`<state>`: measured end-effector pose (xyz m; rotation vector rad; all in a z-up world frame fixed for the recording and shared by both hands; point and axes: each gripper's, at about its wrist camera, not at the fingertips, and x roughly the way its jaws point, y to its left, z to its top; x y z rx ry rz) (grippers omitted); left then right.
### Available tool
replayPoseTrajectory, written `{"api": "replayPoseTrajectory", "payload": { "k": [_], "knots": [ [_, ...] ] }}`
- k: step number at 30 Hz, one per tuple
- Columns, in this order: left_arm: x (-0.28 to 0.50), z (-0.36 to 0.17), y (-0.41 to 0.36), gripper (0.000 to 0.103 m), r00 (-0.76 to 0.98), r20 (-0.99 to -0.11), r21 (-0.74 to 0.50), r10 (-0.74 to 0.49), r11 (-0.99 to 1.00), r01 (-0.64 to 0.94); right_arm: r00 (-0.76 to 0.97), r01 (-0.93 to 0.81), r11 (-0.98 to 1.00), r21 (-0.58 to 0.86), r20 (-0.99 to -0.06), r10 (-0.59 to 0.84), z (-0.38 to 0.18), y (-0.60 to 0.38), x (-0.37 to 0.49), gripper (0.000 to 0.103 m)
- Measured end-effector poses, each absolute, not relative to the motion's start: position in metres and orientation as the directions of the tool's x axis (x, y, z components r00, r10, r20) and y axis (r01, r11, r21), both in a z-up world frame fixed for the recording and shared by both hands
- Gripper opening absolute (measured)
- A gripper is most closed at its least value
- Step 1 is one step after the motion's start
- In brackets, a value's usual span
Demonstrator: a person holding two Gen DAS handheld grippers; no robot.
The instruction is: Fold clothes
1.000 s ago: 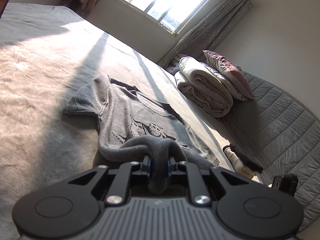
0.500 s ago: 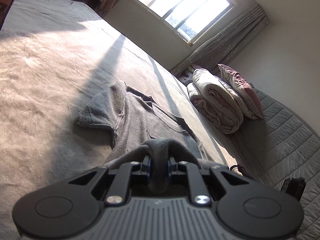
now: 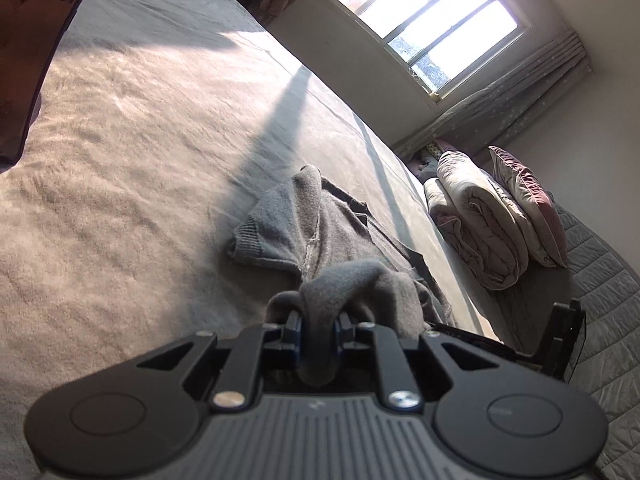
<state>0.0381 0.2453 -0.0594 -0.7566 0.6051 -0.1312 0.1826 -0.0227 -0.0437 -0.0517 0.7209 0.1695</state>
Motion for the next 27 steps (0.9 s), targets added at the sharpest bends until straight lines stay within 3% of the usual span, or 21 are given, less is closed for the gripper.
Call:
{"api": "replayPoseTrajectory", "payload": {
  "k": [8, 12, 27],
  "knots": [
    [0.038, -0.062, 0.249, 0.015, 0.813, -0.485, -0.679, -0.322, 0.724, -0.119, 0.731, -0.146, 0.989, 0.025, -0.671, 0.125, -0.038, -0.027, 0.179, 0.028],
    [0.039, -0.063, 0.249, 0.015, 0.811, -0.487, -0.682, -0.323, 0.721, -0.122, 0.720, -0.146, 0.985, 0.095, -0.672, 0.172, -0.024, -0.040, 0.170, 0.043],
    [0.040, -0.062, 0.245, 0.015, 0.812, -0.487, -0.689, -0.323, 0.713, -0.130, 0.619, 0.009, 0.886, 0.464, -0.699, 0.359, -0.010, -0.091, 0.145, 0.046]
  ]
}}
